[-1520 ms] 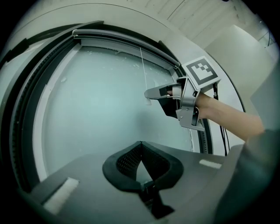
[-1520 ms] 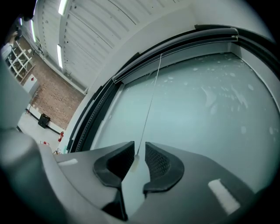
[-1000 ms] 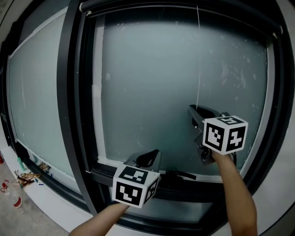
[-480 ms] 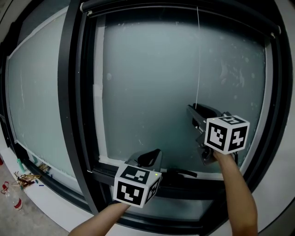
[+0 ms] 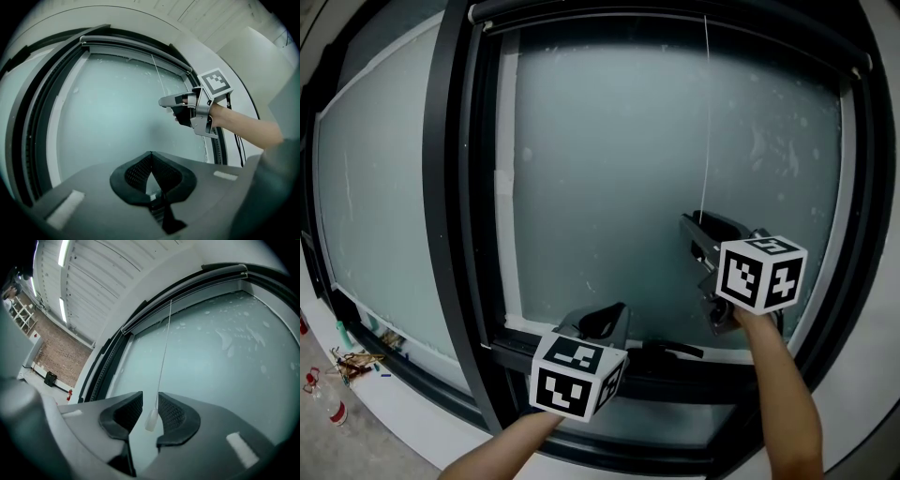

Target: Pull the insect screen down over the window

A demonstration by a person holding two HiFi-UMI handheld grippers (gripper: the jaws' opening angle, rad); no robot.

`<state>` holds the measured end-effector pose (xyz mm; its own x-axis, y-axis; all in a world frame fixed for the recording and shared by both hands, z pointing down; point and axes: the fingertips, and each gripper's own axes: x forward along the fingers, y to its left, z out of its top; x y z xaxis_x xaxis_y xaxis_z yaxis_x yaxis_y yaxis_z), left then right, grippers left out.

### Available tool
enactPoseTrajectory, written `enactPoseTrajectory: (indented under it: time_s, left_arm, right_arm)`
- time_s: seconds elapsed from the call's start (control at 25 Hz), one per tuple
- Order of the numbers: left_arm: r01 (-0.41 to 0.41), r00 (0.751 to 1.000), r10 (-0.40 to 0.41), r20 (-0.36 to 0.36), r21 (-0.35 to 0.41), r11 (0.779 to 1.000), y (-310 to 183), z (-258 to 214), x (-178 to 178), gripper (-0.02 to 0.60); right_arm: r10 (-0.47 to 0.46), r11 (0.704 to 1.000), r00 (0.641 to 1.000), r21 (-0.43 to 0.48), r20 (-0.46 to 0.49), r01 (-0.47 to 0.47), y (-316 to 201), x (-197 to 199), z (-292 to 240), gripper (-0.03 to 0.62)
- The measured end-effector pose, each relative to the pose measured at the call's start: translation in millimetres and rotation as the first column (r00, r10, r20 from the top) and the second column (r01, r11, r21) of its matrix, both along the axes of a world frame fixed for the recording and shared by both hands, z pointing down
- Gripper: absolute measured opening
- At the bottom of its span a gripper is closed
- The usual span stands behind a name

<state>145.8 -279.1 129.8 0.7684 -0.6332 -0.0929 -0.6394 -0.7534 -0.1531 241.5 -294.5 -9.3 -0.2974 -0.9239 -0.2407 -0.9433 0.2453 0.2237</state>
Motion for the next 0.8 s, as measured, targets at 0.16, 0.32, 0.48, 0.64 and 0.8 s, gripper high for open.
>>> enactPoseTrajectory:
  time_s: [0.16,0.32,0.48,0.64,0.8]
  left_arm:
    - [-0.008,1.000,0.008,0.003,0.005,1.000,5.5,-0.6,2.9,0.009]
    - [-0.011,1.000,0.011,0.008,0.009,1.000,8.1,-1.3,4.5,0.009]
    - [-0.014,1.000,0.014,0.009,0.010,1.000,10.3,-2.7,7.7,0.009]
    - [-0.017,1.000,0.017,0.009,0.014,1.000,11.5,-4.7,10.2,0.009]
    - [-0.018,1.000,0.018,0.010,0.016,1.000,12.4,-7.4,5.7,0.009]
  right_arm:
    - [0.008,1.000,1.000,0.004,0.017,-0.008,2.8,6.1,0.9,0.097]
    - [0.023,1.000,1.000,-0.001,0.014,-0.023,3.6,10.9,2.5,0.054]
    - [0.016,1.000,1.000,-0.018,-0.001,-0.016,4.8,12.8,2.9,0.051]
    - [-0.030,0.999,0.999,-0.036,0.030,0.031,5.2,13.9,2.1,0.049]
    - [-0.071,0.995,0.989,-0.067,0.127,0.080,2.0,14.3,-2.8,0.052]
